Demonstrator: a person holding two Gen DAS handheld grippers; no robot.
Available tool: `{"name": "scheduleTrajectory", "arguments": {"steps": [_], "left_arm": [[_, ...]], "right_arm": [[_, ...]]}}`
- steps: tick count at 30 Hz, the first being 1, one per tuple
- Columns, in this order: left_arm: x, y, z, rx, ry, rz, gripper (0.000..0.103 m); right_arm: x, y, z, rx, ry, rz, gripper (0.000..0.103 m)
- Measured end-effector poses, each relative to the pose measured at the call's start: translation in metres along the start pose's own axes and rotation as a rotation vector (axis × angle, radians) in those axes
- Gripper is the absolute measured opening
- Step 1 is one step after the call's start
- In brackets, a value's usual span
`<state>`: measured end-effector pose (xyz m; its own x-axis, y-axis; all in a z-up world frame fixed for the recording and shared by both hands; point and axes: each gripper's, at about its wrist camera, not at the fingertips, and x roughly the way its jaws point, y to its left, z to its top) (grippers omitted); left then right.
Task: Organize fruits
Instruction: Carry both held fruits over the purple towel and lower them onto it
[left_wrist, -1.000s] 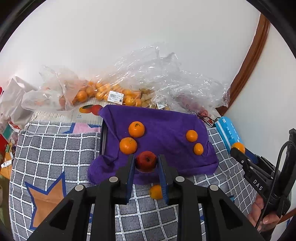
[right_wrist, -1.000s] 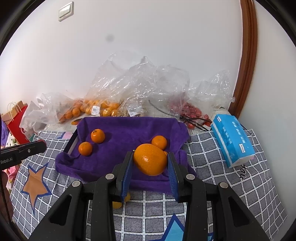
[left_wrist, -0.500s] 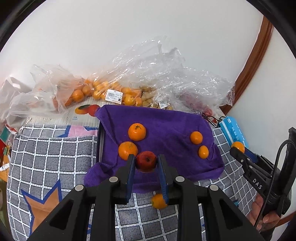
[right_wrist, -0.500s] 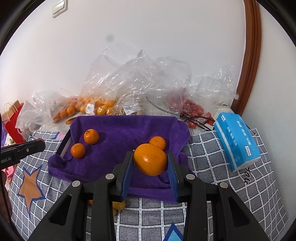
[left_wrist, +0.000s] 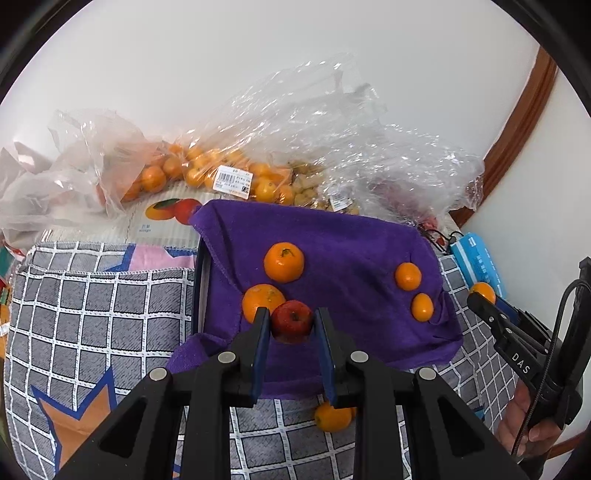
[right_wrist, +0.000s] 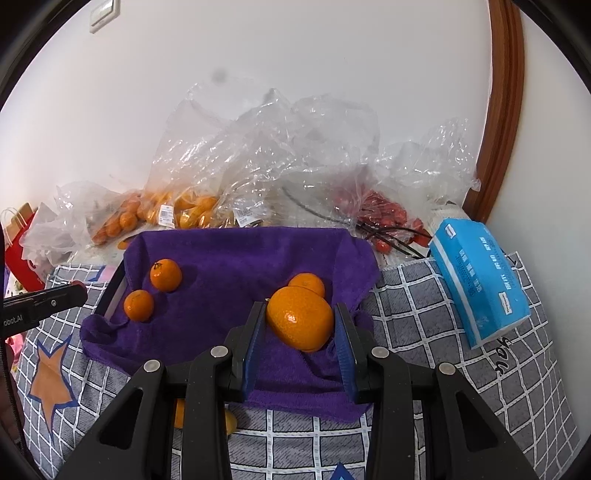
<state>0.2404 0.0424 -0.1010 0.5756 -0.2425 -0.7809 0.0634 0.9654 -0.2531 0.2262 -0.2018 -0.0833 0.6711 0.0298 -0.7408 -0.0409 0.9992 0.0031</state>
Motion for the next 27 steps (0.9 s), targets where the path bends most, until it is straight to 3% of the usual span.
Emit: {"name": "scheduleTrajectory", "arguments": {"steps": [13, 27], "left_arm": [[0.036, 0.001, -0.003, -0.003, 0.077, -0.005, 0.024], [0.057, 0.000, -0.010, 0.000, 0.129, -0.012, 0.024]], "right_arm": [[0.042, 0.005, -0.020, -0.001, 0.105, 0.021, 0.036], [0.061, 0.004, -0.029, 0.013, 0.170, 0.023, 0.036]]}}
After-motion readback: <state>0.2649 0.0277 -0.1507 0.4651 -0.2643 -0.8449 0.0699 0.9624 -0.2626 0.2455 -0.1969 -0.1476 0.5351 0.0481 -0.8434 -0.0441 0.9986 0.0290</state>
